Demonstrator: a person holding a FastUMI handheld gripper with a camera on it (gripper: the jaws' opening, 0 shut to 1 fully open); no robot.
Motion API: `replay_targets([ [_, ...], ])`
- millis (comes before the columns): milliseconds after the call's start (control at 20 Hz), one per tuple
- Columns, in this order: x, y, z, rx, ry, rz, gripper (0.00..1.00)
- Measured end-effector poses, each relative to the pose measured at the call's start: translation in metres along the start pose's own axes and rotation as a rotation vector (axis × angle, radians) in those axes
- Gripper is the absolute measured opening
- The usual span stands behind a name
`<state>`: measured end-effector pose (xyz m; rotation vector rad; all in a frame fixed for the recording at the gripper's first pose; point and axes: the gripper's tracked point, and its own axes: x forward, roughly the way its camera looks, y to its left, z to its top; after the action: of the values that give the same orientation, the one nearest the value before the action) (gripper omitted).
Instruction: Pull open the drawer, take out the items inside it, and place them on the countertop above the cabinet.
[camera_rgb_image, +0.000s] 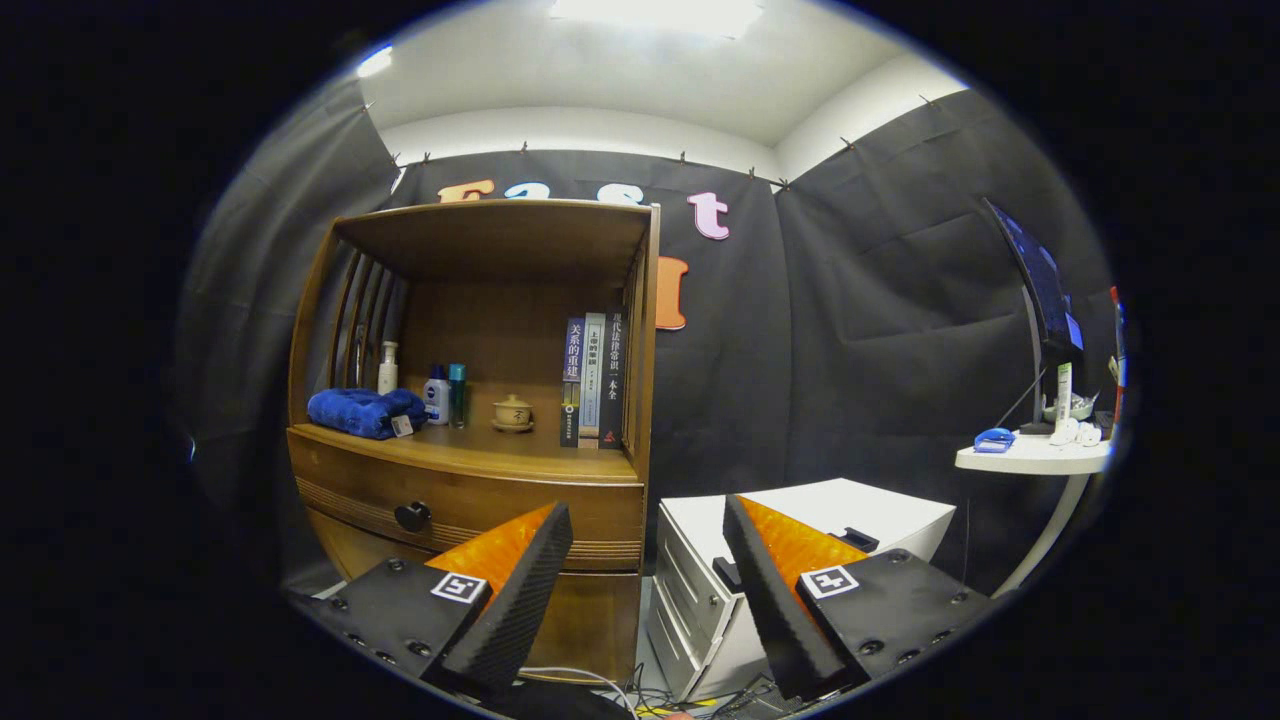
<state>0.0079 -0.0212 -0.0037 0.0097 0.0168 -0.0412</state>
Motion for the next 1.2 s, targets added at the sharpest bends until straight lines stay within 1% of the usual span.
replay_targets([
  [100, -0.002, 0.003, 0.003, 0.003, -0.006, 0.007, 0.98],
  [250, -0.007, 0.015, 0.01, 0.04, -0.026, 0.04, 0.98],
  [400, -0.002, 0.02, 0.021, 0.036, -0.036, 0.029, 0.98],
  [500, 0.006, 0.031, 0.033, 0.048, -0.051, 0.032, 0.98],
  [600, 0.019, 0.059, 0.042, 0.065, -0.061, 0.075, 0.98],
  [750, 0.044, 0.1, 0.049, 0.025, -0.055, 0.128, 0.98],
  [850, 0.056, 0.13, 0.043, 0.01, -0.046, 0.168, 0.98],
  [1000, 0.07, 0.171, 0.029, 0.065, -0.02, 0.212, 0.98],
  [1100, 0.081, 0.197, 0.014, 0.078, 0.006, 0.227, 0.98],
  [1200, 0.091, 0.219, 0.0, 0.064, 0.017, 0.233, 0.98],
])
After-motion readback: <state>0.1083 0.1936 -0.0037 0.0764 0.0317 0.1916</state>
